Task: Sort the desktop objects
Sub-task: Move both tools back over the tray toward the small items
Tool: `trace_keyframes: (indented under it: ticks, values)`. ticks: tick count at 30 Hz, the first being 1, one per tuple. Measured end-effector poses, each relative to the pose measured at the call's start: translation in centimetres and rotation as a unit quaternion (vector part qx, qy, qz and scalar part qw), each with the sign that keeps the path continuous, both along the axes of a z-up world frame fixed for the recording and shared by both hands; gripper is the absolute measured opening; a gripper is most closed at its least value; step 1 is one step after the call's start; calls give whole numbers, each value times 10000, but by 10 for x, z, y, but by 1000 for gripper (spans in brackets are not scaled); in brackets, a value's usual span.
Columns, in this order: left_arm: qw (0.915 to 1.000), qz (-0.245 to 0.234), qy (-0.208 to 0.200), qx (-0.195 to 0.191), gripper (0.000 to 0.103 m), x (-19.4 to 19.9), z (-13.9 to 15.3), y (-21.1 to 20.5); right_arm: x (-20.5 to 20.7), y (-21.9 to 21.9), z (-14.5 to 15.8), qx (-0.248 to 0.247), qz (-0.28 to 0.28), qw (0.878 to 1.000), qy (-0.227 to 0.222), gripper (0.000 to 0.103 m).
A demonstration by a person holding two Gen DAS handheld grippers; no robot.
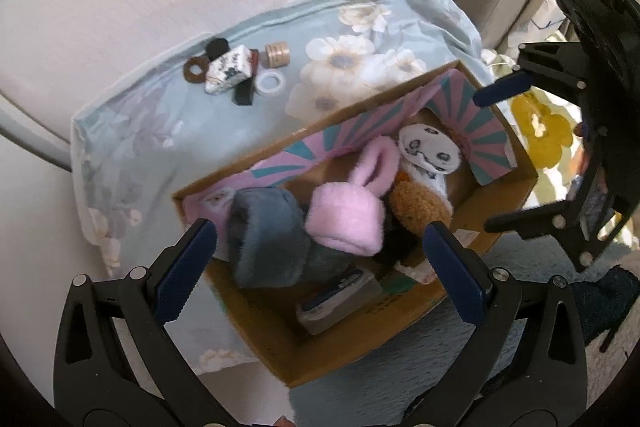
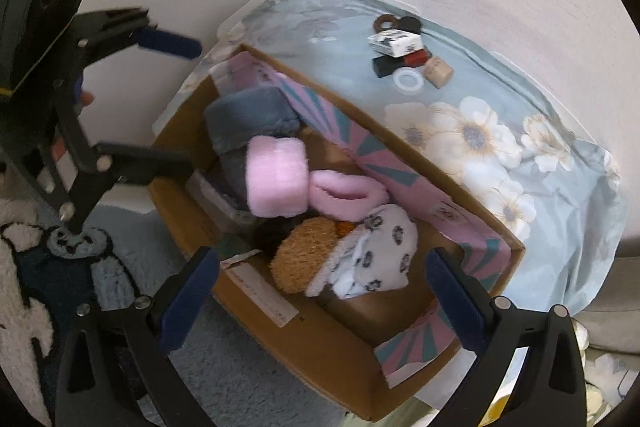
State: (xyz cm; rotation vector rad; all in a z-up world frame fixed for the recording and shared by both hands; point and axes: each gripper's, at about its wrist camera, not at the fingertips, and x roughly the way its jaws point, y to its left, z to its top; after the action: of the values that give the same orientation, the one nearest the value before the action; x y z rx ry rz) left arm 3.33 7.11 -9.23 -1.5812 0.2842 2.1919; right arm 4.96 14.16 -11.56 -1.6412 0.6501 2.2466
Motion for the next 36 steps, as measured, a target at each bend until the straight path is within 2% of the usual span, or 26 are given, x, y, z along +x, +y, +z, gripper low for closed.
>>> trace_keyframes:
  ticks: [3,6,10,16,19,21,24,27,31,36]
  values:
    - [9996,65,205,-198,103,-1,7,-6,-3,-3,1,75,149,9994,-288,103]
    - [9993,244,236,-151,103,-7,13,-19,1,1,20,320,-35,9995,54,103]
    - [9976,606,325,8,103,-18,25,-45,7,23,46,399,-525,9967,477,103]
    - [9940,1025,311,231,103,-52,32,-74,0,59,52,606,-1038,9908,628,103]
    - [9938,1001,404,281,103,-69,35,-77,-13,73,51,707,-1064,9897,642,103]
    - [9946,880,434,347,103,-85,35,-74,-21,86,43,745,-1116,9897,496,103]
    - [9962,591,264,578,103,-116,21,-61,-35,115,18,683,-1132,9911,171,103]
    - [9975,418,-57,569,102,-156,-11,-48,-42,140,-5,607,-944,9936,79,102]
    - [9955,467,-403,715,100,-199,-59,-40,-52,167,-44,484,-511,9975,88,98]
    - [9922,633,-760,763,98,-221,-104,-33,-64,187,-77,456,-109,9986,223,92]
